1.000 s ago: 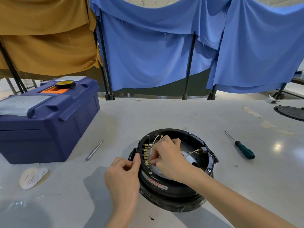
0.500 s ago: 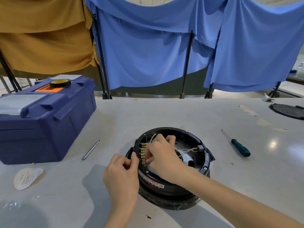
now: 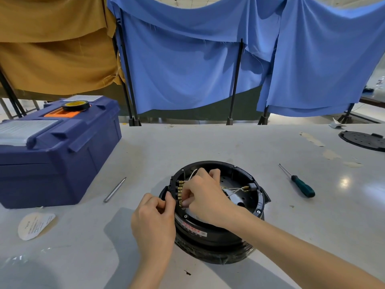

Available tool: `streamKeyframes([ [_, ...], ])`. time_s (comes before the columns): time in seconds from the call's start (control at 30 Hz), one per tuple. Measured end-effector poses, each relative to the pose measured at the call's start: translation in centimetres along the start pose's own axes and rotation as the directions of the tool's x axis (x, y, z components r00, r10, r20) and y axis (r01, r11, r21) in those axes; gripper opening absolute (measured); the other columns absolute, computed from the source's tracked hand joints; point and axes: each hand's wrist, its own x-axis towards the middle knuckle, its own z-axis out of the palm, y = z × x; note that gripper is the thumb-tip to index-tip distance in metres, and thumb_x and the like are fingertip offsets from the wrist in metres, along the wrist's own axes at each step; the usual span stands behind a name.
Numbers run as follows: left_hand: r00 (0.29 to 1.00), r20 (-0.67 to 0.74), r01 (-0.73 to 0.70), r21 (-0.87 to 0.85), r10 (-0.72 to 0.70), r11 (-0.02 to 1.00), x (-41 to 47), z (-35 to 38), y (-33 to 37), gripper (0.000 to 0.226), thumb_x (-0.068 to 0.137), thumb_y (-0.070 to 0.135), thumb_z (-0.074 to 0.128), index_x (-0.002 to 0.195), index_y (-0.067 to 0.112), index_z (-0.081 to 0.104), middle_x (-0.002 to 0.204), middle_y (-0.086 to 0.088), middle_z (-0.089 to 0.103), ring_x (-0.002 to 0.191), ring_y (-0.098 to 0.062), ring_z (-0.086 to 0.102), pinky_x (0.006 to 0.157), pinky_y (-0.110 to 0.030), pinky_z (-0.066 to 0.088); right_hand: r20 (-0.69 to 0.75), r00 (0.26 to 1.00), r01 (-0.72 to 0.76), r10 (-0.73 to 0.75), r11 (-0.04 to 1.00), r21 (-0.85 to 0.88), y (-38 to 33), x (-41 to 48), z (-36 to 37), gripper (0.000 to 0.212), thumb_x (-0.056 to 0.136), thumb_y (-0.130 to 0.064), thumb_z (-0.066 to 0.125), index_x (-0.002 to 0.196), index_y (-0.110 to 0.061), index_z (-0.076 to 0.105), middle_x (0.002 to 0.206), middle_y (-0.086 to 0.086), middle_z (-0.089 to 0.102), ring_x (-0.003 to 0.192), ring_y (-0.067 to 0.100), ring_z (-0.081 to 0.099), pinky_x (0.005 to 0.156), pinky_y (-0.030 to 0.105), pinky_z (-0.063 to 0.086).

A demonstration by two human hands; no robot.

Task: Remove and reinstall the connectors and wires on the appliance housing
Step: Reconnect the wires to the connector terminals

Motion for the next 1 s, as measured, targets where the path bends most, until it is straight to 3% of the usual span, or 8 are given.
streamKeyframes([
  [0.2,1.000,0.003,0.010,-0.007,-0.010,1.000,0.1,-0.1,-0.4,0.048,0.084,0.017,0.071,0.045,0.015,0.043,0.053,0.004,0.043,0.049,-0.013,0.041,0.050,-0.023,0.027,-0.152,0.987,-0.027,0.051,0.988,0.154,3.2,-1.3,-2.2,0.020,0.083,-0.037,0.072,0.097,-0.024,0.075,0.097,-0.007,0.063,0.110,0.016,0.041,0.097,0.036,0.031],
  [0.37,1.000,0.008,-0.021,0.018,0.020,1.000,0.1,0.0,-0.8,0.043,0.084,0.019,0.070,0.048,0.011,0.049,0.054,0.003,0.046,0.049,-0.016,0.045,0.051,-0.027,0.032,-0.118,0.943,-0.321,0.312,0.945,-0.059,10.3,-3.1,-4.8,0.045,0.089,-0.039,0.065,0.132,-0.026,0.058,0.143,-0.005,0.050,0.133,0.023,0.038,0.107,0.039,0.032],
  [0.47,1.000,-0.005,-0.018,0.027,0.018,0.999,0.4,0.4,-0.8,0.043,0.084,0.018,0.070,0.048,0.013,0.047,0.055,0.005,0.045,0.048,-0.014,0.044,0.049,-0.025,0.027,-0.134,0.921,-0.324,0.366,0.909,0.261,12.0,-3.8,-3.8,0.030,0.092,-0.023,0.064,0.122,-0.020,0.067,0.112,-0.011,0.067,0.111,0.012,0.061,0.082,0.014,0.043],
  [0.57,1.000,-0.010,-0.007,0.054,0.008,0.999,1.3,1.0,-0.8,0.043,0.085,0.018,0.070,0.048,0.012,0.048,0.056,0.005,0.046,0.050,-0.018,0.044,0.049,-0.024,0.025,-0.229,0.865,-0.297,0.446,0.824,0.482,12.3,-3.2,-2.1,0.024,0.093,-0.012,0.061,0.114,-0.016,0.071,0.090,-0.024,0.067,0.082,-0.015,0.061,0.065,0.000,0.041],
  [0.63,1.000,-0.016,0.023,0.065,-0.022,0.998,2.1,1.4,-1.0,0.042,0.087,0.021,0.068,0.050,0.011,0.050,0.058,0.003,0.049,0.053,-0.022,0.046,0.050,-0.025,0.024,-0.246,0.830,-0.307,0.500,0.778,0.548,12.4,-2.3,-1.1,0.026,0.093,-0.010,0.059,0.115,-0.015,0.071,0.087,-0.024,0.064,0.078,-0.016,0.059,0.062,0.001,0.042],
  [0.77,0.995,-0.020,0.096,0.067,-0.095,0.993,4.2,2.3,-1.5,0.044,0.091,0.028,0.064,0.052,0.008,0.054,0.062,-0.002,0.053,0.058,-0.024,0.046,0.056,-0.031,0.022,-0.248,0.800,-0.310,0.547,0.730,0.610,12.3,0.1,0.3,0.031,0.092,-0.010,0.057,0.122,-0.014,0.067,0.106,-0.005,0.070,0.090,0.006,0.063,0.067,0.008,0.042],
  [0.9,0.994,0.007,0.111,0.083,-0.112,0.990,6.4,3.2,-1.9,0.053,0.094,0.033,0.057,0.048,0.011,0.044,0.063,-0.005,0.051,0.062,-0.024,0.044,0.058,-0.032,0.024,-0.250,0.776,-0.305,0.579,0.692,0.654,12.3,2.2,0.9,0.028,0.093,-0.008,0.056,0.116,-0.017,0.070,0.082,-0.024,0.064,0.066,0.004,0.062,0.055,0.007,0.044],
  [1.0,0.995,0.018,0.099,0.079,-0.101,0.992,6.9,3.7,-2.4,0.052,0.095,0.033,0.055,0.049,0.010,0.046,0.064,-0.005,0.051,0.061,-0.022,0.043,0.059,-0.033,0.024,-0.243,0.774,-0.305,0.584,0.682,0.665,12.6,2.8,1.2,0.029,0.093,-0.010,0.056,0.117,-0.018,0.069,0.082,-0.029,0.058,0.070,-0.010,0.059,0.055,0.001,0.042],
])
